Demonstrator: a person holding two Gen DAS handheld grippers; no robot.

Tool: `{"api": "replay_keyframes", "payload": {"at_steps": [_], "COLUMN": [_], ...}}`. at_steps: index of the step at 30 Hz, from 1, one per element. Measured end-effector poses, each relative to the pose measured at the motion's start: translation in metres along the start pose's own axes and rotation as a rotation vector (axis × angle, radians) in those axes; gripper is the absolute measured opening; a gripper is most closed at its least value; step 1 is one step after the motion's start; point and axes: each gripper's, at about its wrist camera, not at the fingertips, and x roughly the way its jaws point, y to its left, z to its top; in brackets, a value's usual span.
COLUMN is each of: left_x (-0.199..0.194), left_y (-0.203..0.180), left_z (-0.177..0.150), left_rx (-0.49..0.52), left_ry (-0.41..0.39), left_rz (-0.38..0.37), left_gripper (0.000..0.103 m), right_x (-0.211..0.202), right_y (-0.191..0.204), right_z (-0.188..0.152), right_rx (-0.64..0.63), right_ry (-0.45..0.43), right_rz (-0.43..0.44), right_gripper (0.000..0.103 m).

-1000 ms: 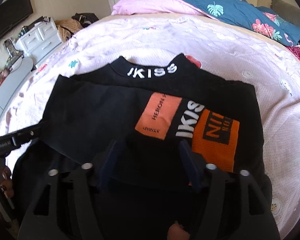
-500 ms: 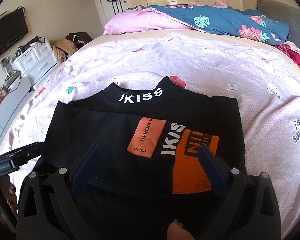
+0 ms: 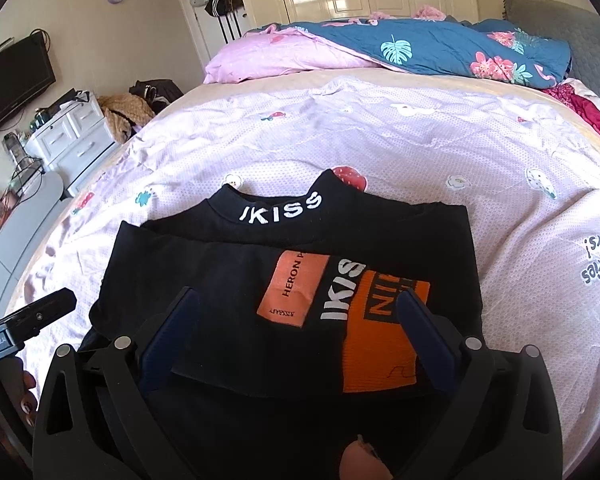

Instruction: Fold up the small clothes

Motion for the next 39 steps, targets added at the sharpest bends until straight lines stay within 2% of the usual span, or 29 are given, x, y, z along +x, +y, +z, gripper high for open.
{"api": "replay_keyframes", "payload": {"at_steps": [9,18,30,39], "left_x": [-0.018,-0.035,-0.056,-0.075], "left_y": [-0.014,-0.027,-0.028,-0.019], "left_z": [-0.002,-0.004,-0.012,-0.031], "left_rx": [0.059,0.085,0.066,0.059], "left_ry": [-0.042,-0.076,-0.092,-0.112], "left_rz": [0.020,-0.008,-0.011,-0.009], "left_gripper": [0.094,0.094,0.094,0.094], "right_x": [-0.027,-0.066,-0.096,-0.114], "right_y": [0.015,0.021,0.010,-0.007], "right_z": [0.004,-0.003,-0.024,-0.038], "right_rx": [-0.049,-0.080,-0.073,-0.028], "right_ry": [-0.075,-0.165,-0.183,-0.180], "right_rz": [0.009,0.020,-0.004,-0.026], "right_gripper": [0.098,0.098,0.098,0.098]}}
